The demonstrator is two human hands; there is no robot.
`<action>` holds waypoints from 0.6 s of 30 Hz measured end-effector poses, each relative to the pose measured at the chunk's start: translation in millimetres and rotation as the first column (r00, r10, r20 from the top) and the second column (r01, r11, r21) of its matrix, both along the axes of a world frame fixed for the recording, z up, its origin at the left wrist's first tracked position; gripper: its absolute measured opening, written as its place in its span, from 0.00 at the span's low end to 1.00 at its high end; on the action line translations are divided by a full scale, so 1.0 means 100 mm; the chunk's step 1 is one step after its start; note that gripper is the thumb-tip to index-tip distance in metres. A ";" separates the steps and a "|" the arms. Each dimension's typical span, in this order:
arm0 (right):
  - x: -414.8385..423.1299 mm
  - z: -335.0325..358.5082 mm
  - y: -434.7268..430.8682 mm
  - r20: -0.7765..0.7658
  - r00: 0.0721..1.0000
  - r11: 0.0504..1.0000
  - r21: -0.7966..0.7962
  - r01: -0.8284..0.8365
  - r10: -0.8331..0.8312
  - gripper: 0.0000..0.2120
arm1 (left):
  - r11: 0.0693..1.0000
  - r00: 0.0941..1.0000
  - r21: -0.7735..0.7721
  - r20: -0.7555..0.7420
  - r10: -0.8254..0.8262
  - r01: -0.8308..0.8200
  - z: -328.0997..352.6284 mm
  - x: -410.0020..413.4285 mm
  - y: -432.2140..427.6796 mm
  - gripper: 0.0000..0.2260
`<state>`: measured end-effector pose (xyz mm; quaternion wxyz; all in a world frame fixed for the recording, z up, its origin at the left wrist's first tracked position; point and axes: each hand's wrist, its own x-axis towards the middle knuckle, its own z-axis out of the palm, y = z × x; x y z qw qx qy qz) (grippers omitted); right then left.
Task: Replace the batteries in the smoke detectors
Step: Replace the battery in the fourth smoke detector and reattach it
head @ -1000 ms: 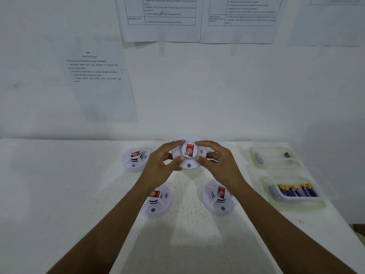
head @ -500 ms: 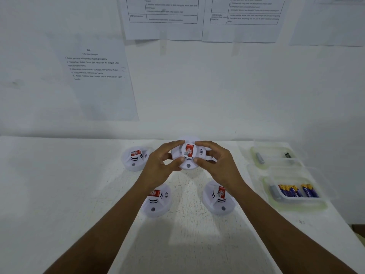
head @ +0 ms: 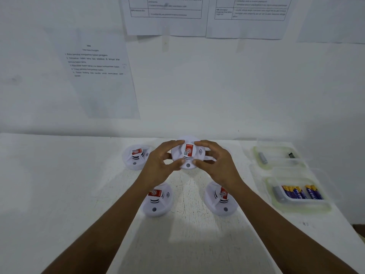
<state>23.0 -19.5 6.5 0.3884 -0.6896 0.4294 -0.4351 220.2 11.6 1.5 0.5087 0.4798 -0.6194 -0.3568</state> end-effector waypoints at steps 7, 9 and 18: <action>0.06 -0.06 -0.08 -0.015 1.000 0.999 0.037 -0.006 0.007 0.23 | 0.998 0.993 -0.039 0.108 0.046 -0.042 -0.09 0.06 -0.10 0.21; 0.09 -0.10 -0.11 -0.034 0.999 0.998 0.056 -0.008 0.010 0.22 | 0.999 0.992 0.008 0.117 0.037 -0.038 -0.17 0.12 -0.15 0.20; 0.29 -0.32 -0.43 -0.222 0.972 0.986 0.160 -0.040 0.076 0.19 | 0.986 0.918 0.151 0.397 0.004 -0.070 -0.41 0.32 -0.45 0.20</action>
